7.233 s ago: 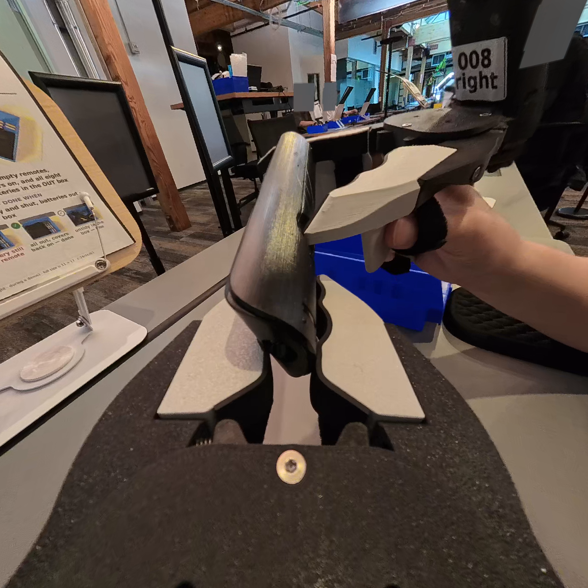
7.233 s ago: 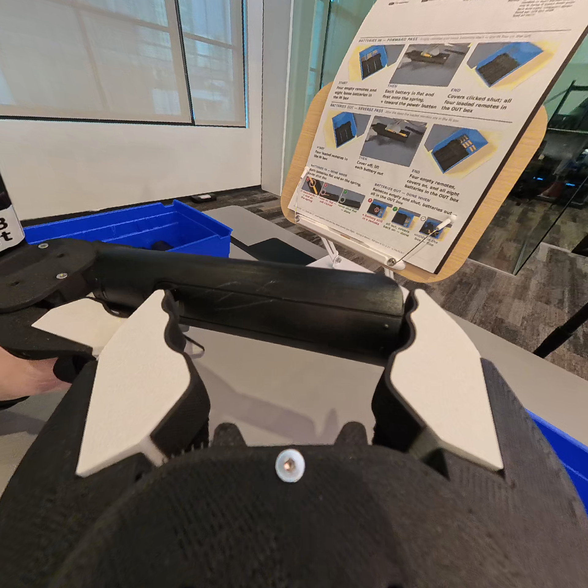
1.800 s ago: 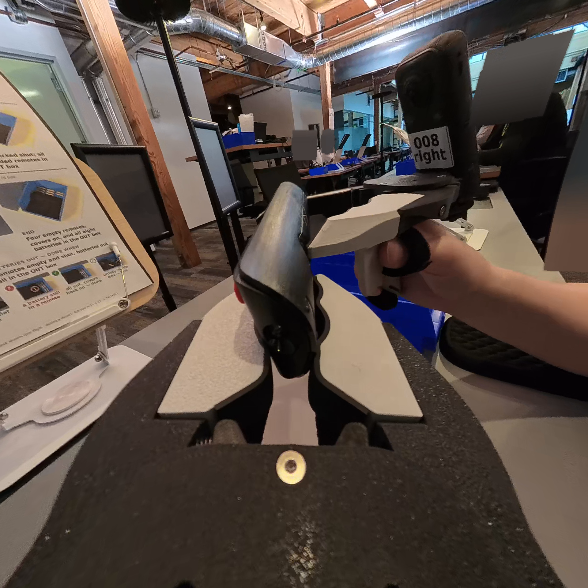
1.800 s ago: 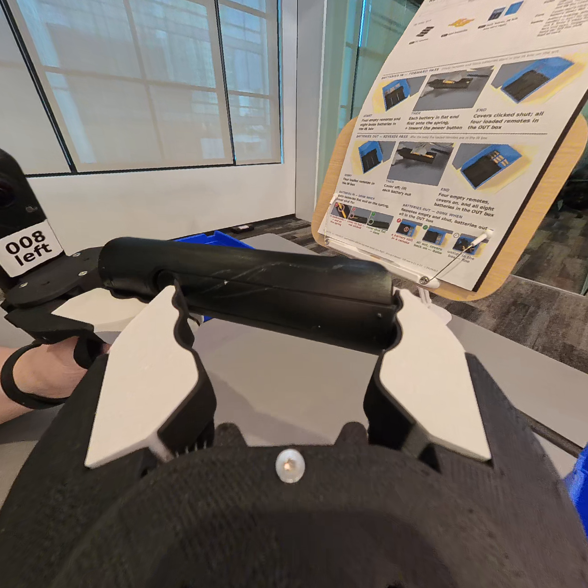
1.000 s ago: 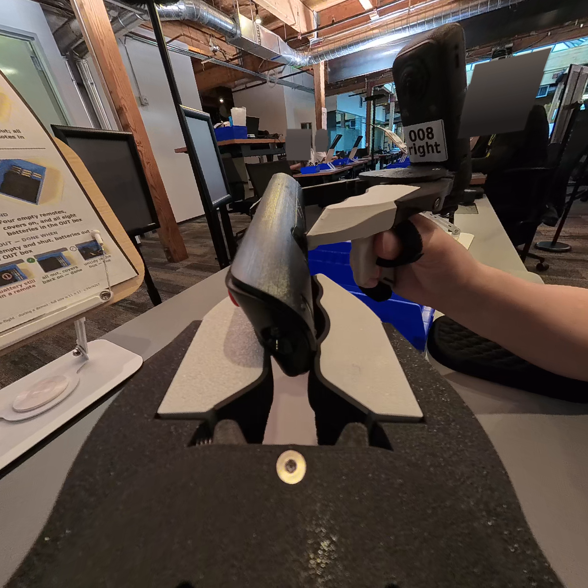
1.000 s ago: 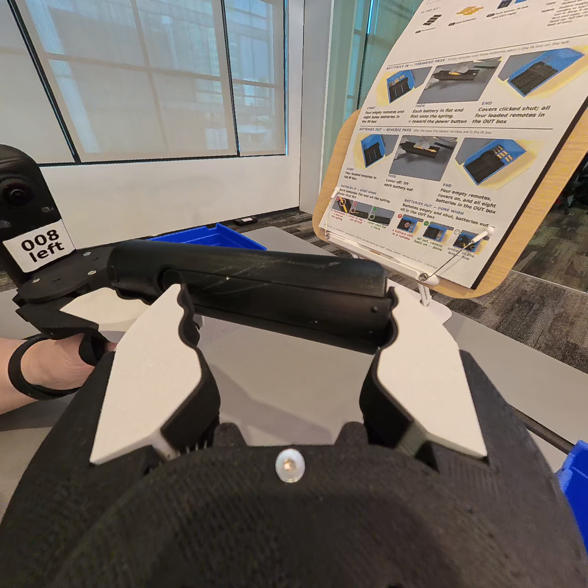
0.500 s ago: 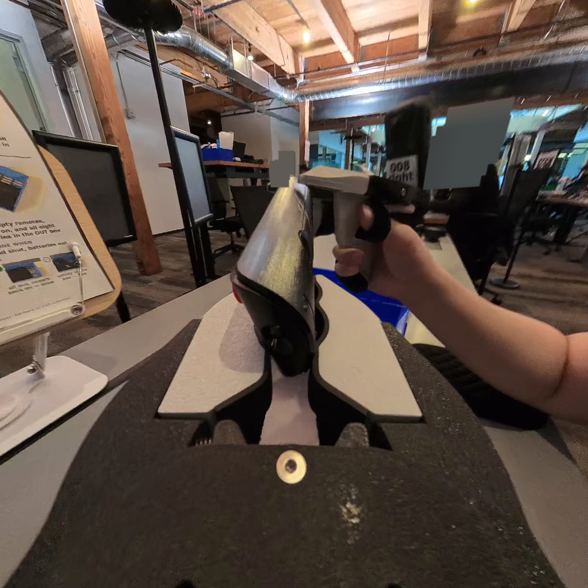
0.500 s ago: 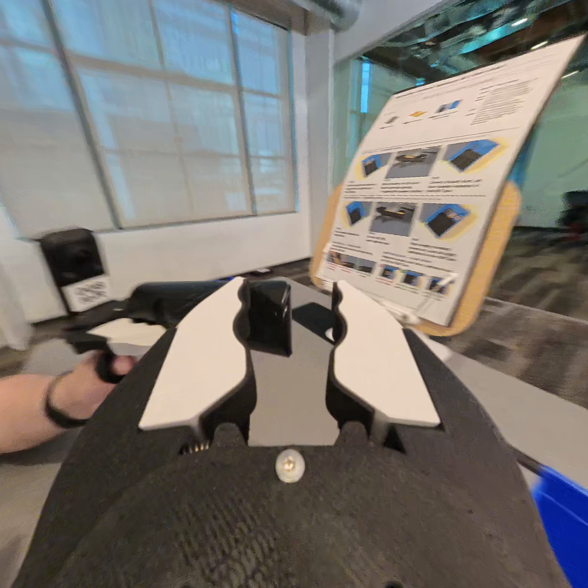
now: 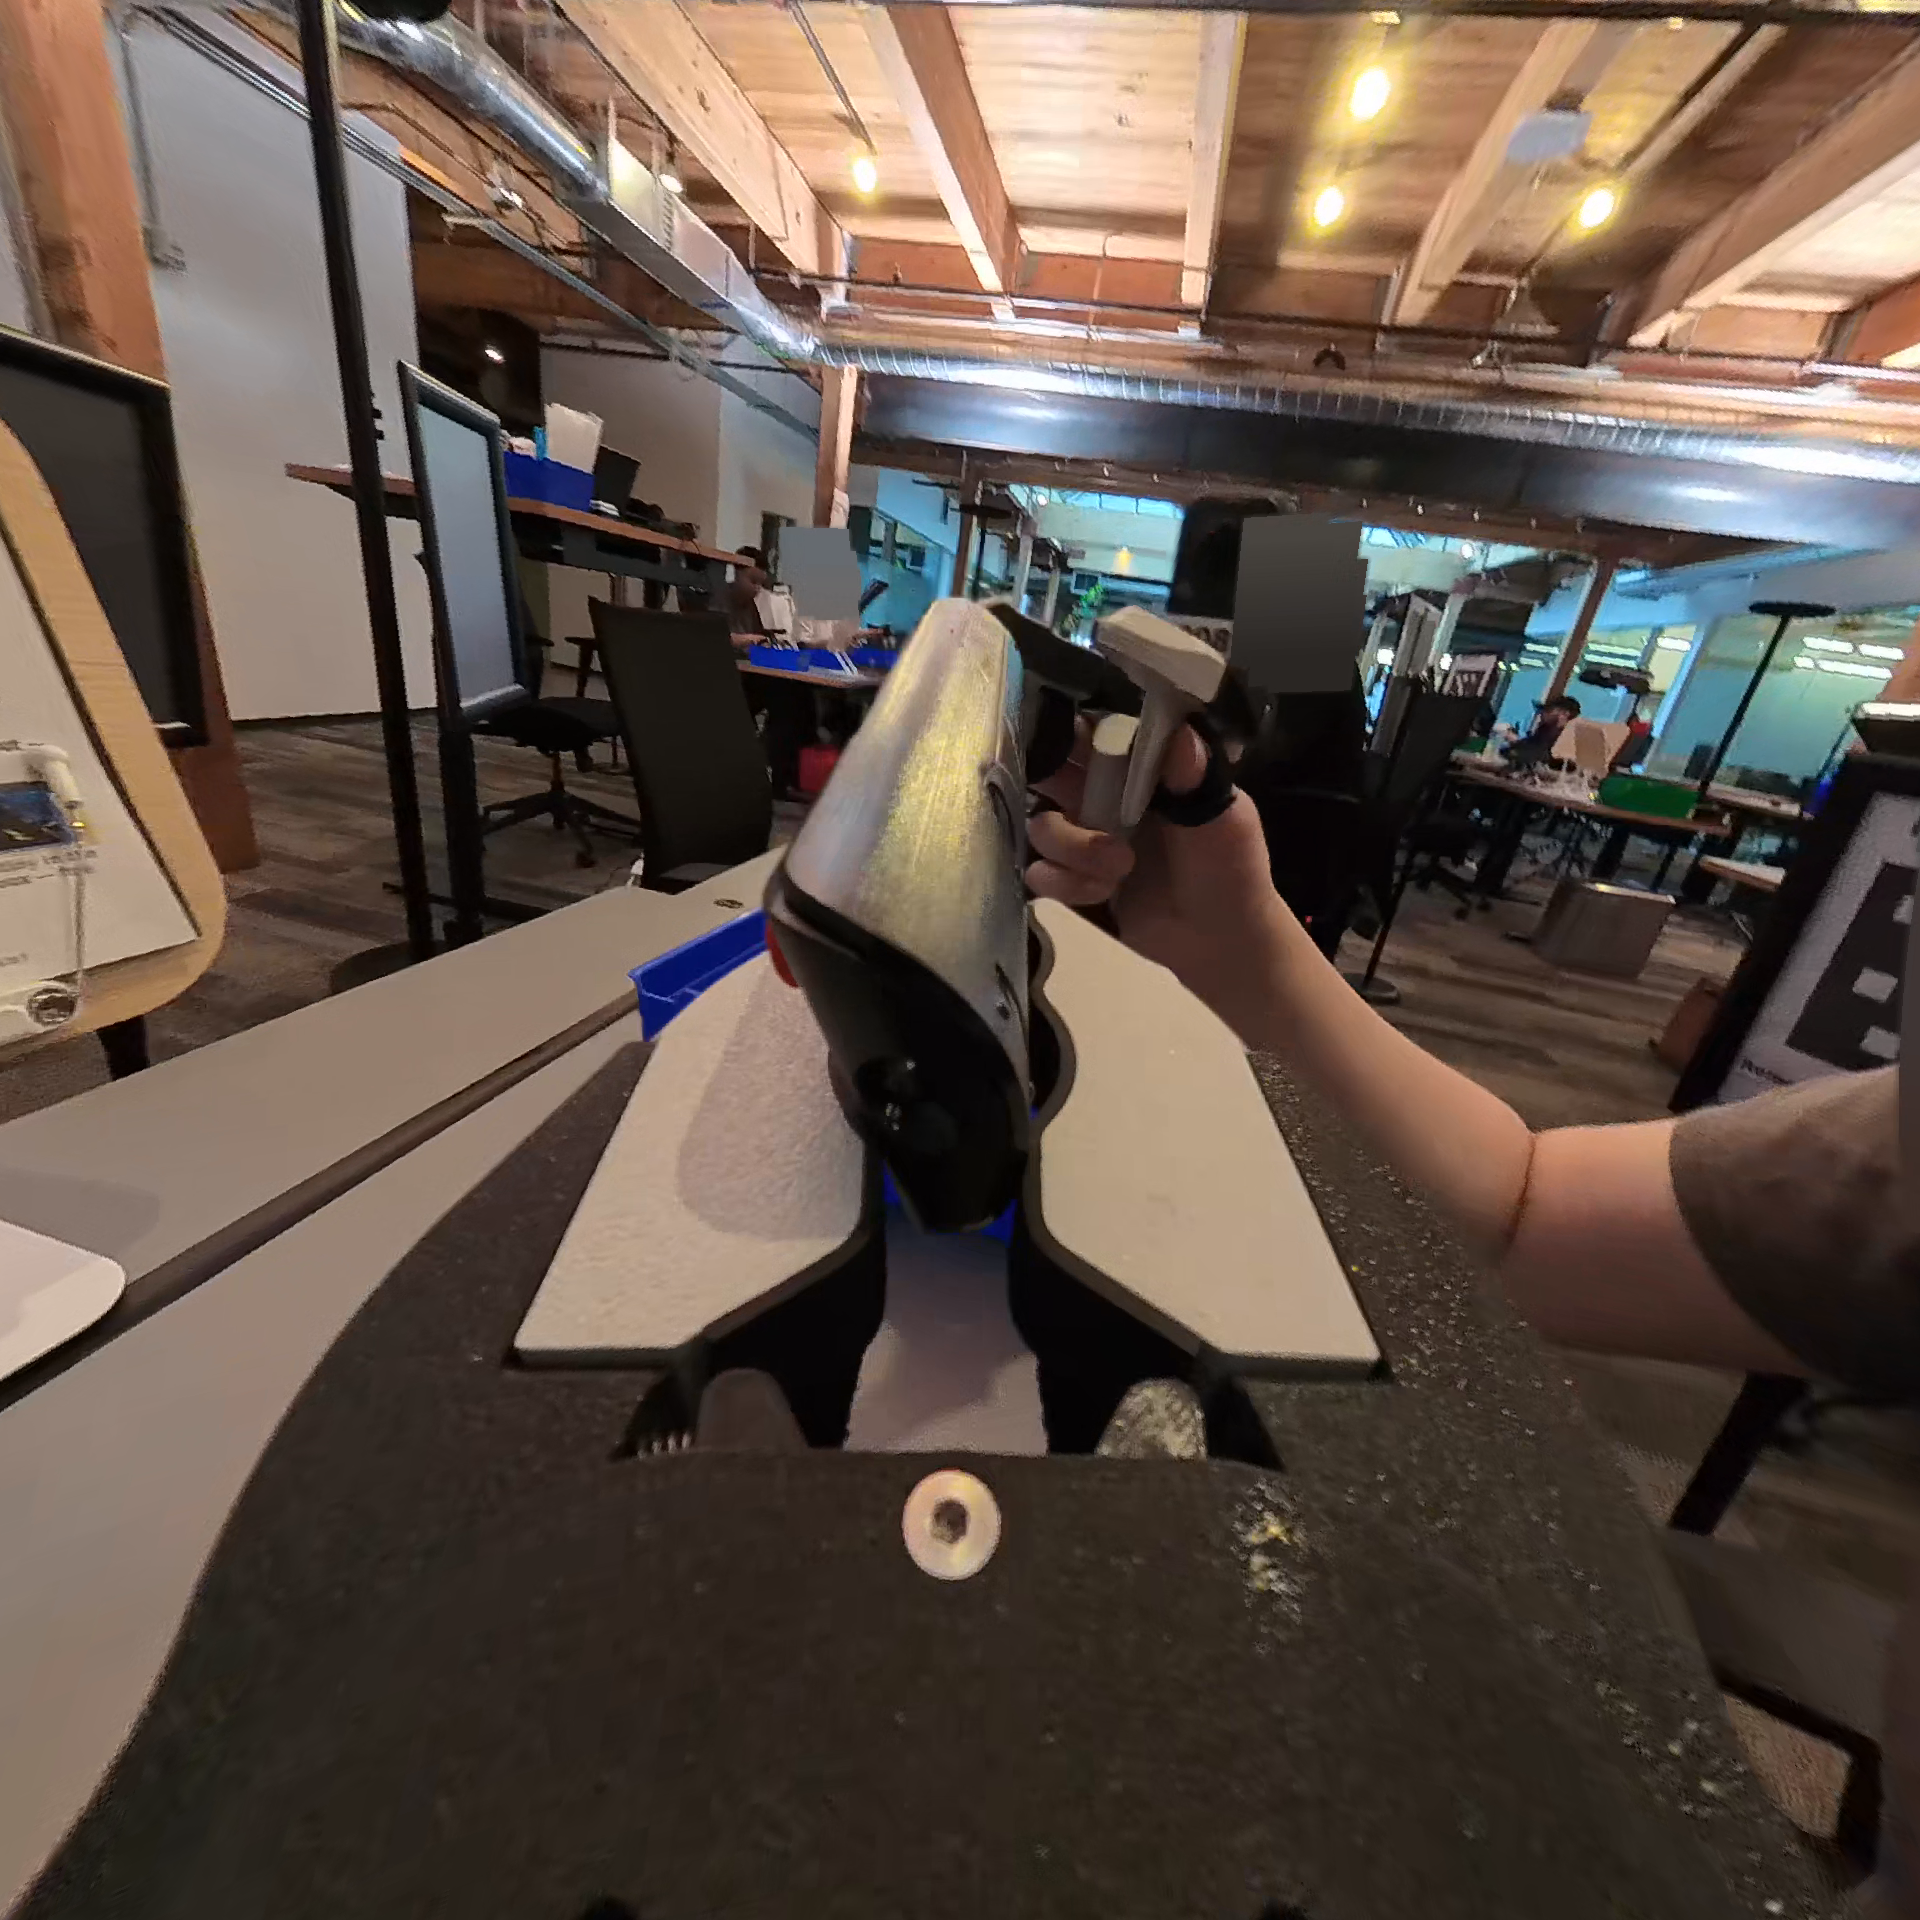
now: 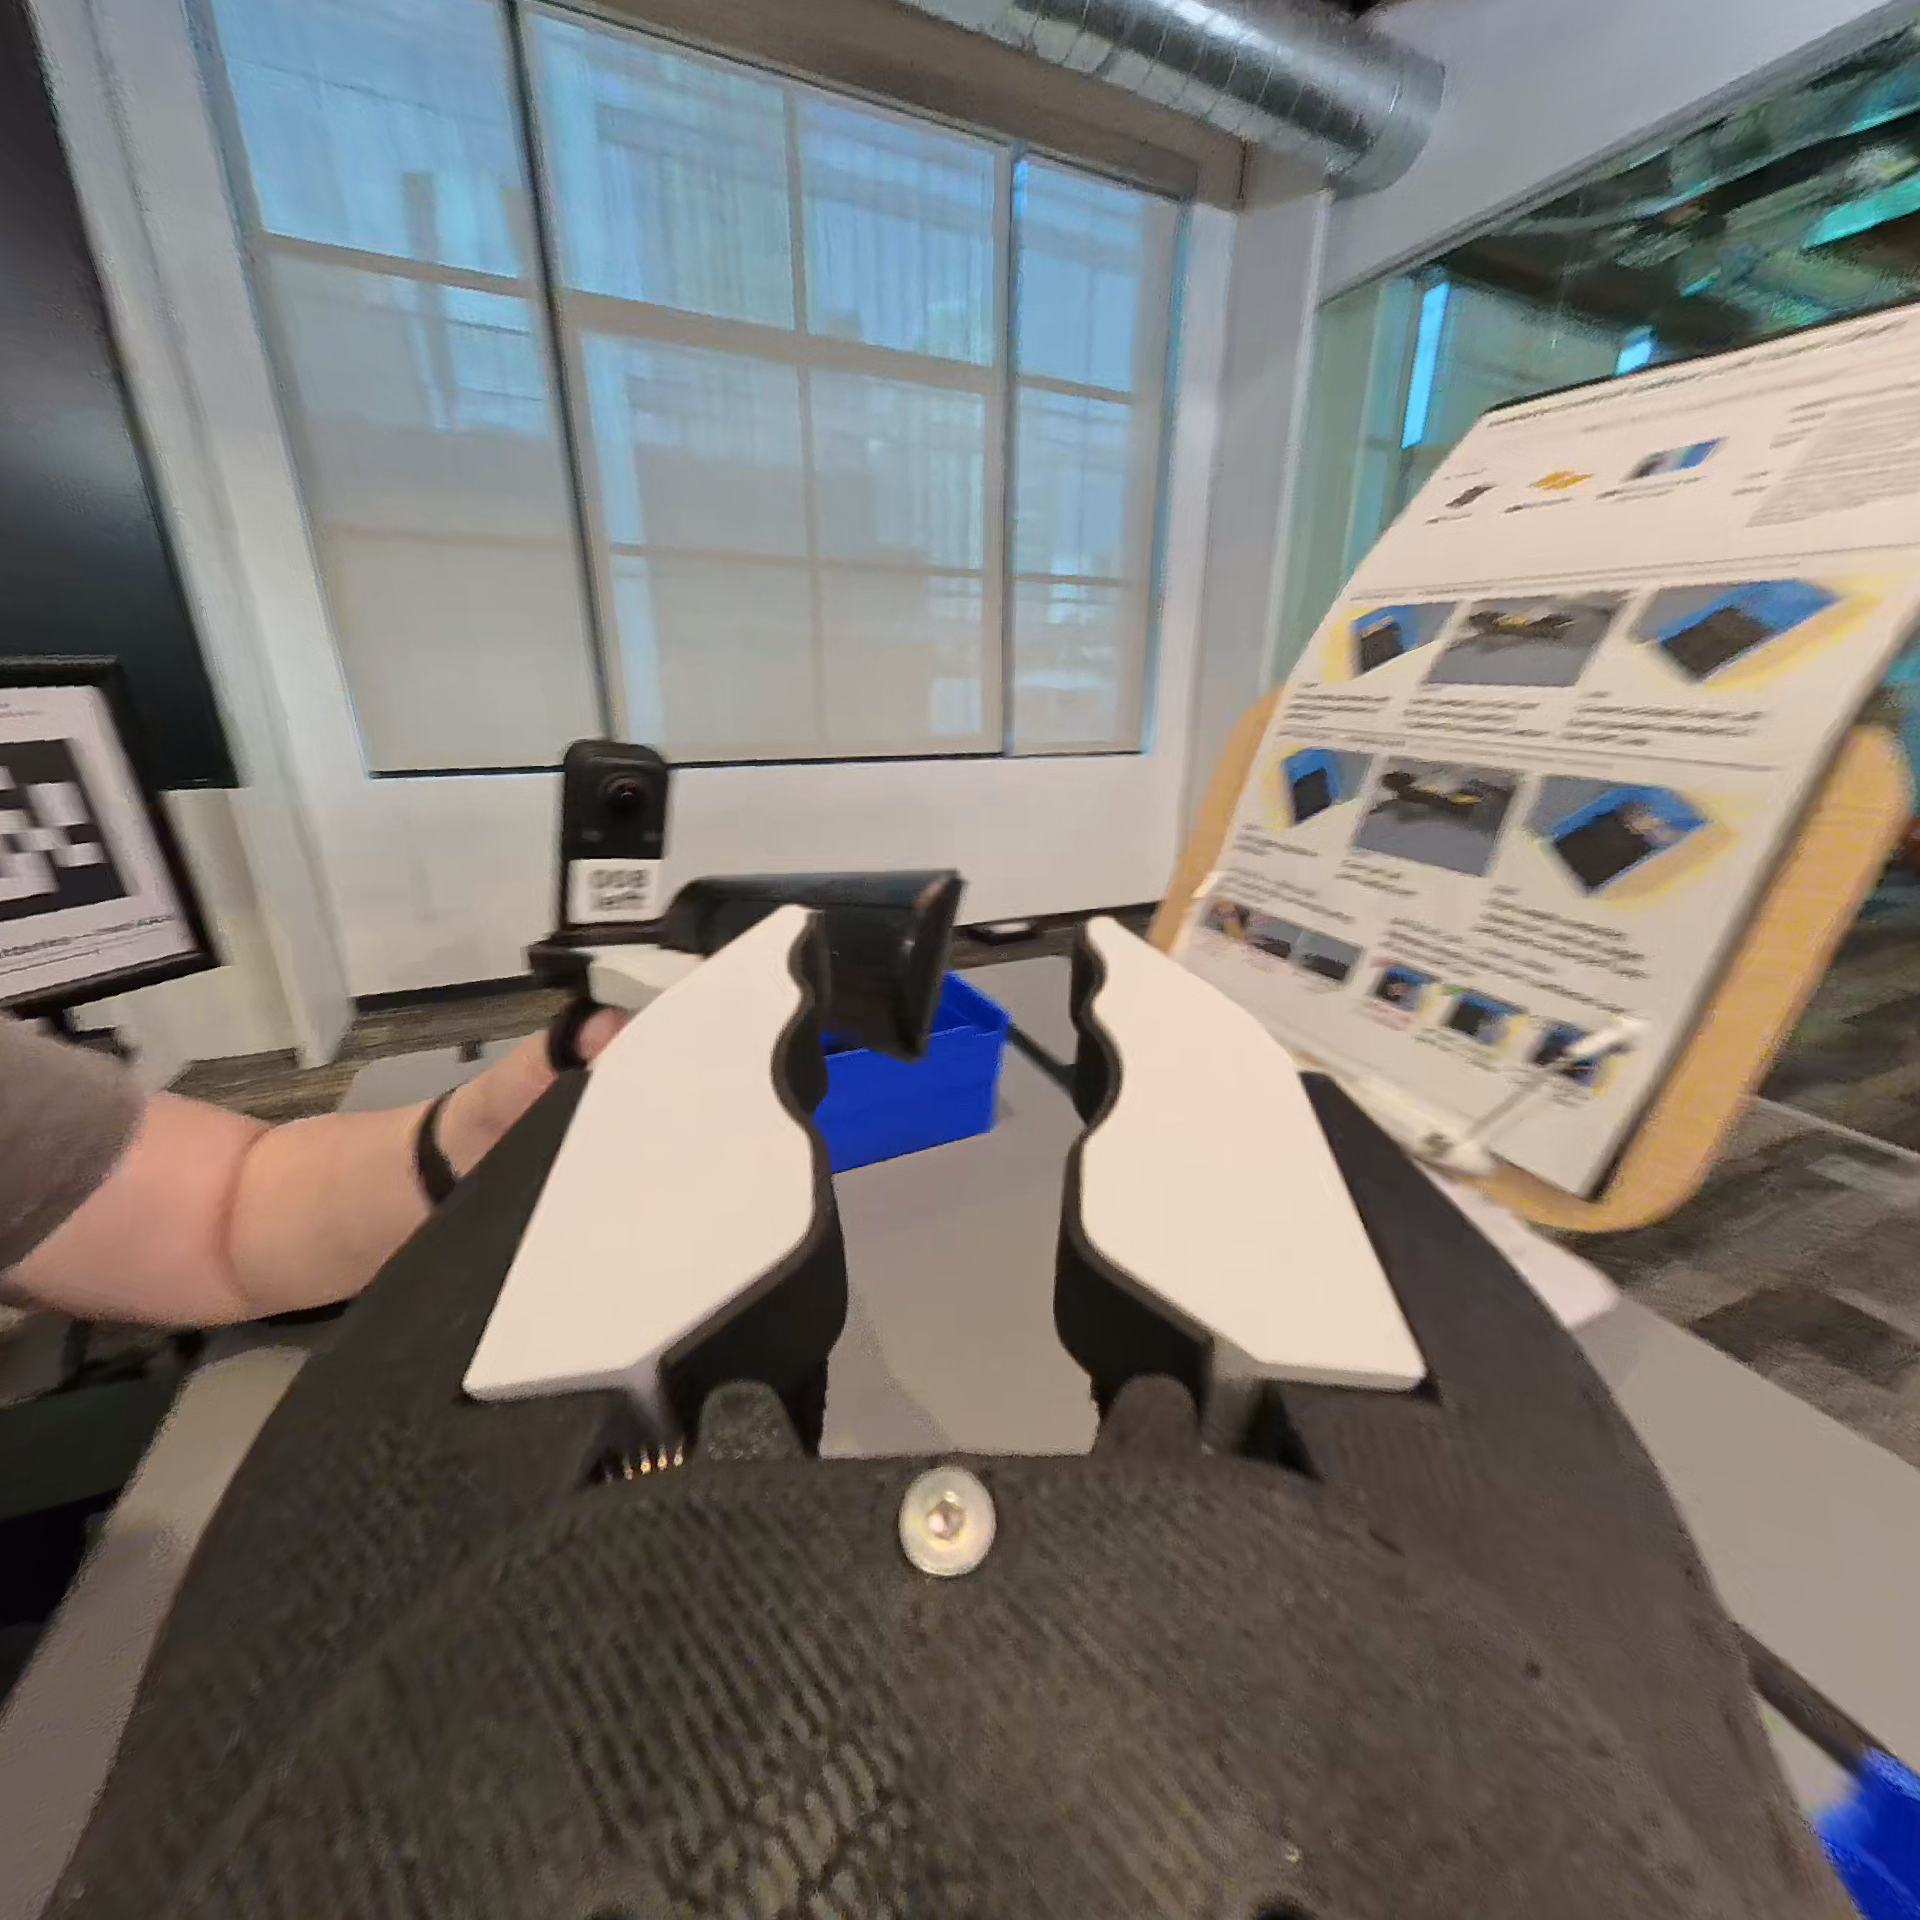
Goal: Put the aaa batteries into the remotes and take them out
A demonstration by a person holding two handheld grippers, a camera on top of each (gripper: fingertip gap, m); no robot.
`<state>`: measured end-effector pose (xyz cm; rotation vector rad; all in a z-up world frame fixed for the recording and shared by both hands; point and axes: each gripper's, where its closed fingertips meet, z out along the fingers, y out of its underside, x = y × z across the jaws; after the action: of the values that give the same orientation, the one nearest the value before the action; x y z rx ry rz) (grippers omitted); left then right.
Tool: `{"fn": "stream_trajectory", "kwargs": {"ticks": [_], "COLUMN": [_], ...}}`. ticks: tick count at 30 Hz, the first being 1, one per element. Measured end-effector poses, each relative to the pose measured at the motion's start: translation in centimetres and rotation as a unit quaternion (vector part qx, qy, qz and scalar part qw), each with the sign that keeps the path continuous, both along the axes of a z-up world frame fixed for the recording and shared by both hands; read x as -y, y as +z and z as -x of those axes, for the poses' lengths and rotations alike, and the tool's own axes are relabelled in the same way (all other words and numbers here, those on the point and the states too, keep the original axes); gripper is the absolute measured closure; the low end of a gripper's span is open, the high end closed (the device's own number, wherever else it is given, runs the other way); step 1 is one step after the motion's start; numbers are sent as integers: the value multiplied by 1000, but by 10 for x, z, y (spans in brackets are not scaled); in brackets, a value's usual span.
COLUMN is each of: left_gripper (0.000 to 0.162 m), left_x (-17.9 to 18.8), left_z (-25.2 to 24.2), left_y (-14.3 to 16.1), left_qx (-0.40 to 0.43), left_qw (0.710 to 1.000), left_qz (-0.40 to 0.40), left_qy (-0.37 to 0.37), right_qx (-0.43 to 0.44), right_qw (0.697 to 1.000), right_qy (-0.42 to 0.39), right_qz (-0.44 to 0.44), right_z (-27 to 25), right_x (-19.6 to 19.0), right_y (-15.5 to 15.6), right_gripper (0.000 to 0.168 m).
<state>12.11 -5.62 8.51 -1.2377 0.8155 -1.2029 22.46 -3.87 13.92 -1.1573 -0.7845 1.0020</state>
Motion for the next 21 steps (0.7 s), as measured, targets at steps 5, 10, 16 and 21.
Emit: {"fn": "stream_trajectory", "kwargs": {"ticks": [5, 10, 16, 21], "left_gripper": [139, 139, 139, 139], "left_x": [2, 4, 8, 7], "left_z": [0, 1, -1, 0], "left_y": [-1, 0, -2, -3], "left_qx": [-10, -16, -29, -40], "left_qw": [1000, 1000, 999, 998], "left_qz": [-4, -8, -22, -31], "left_qy": [-9, -24, -37, -33], "right_qx": [35, 37, 45, 66], "right_qw": [996, 992, 989, 989], "right_qy": [70, 106, 123, 113], "right_qz": [41, 56, 72, 66], "right_z": [10, 11, 13, 14], "right_x": [7, 13, 15, 15], "right_y": [-16, -18, -22, -25], "right_gripper": [155, 162, 153, 158]}}
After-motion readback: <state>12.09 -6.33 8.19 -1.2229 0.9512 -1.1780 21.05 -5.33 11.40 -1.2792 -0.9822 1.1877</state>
